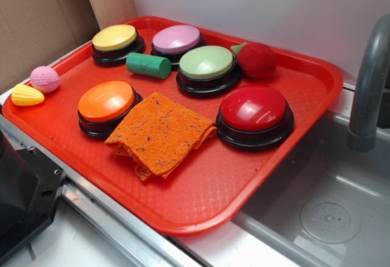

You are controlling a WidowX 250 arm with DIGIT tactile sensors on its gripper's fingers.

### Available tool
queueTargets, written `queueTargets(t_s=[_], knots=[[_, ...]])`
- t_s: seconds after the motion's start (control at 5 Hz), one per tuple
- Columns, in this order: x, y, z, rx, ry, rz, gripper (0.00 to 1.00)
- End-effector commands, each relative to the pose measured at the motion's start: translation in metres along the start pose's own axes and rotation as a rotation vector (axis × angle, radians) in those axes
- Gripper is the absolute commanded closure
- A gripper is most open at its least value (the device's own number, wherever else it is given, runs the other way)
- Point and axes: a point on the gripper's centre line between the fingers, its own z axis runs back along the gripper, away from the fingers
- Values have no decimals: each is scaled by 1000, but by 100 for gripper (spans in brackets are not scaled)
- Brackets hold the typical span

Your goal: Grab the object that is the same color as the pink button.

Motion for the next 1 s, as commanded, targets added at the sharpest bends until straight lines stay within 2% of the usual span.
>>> queueTargets(t_s=[0.0,0.2,0.4,0.6,0.8], knots=[[0,0,0,0,0,0,0],[5,20,-7,13,-18,88,0],[12,48,-21,49,-12,187,0],[16,78,-35,59,2,301,0],[23,129,-64,193,-45,500,0]])
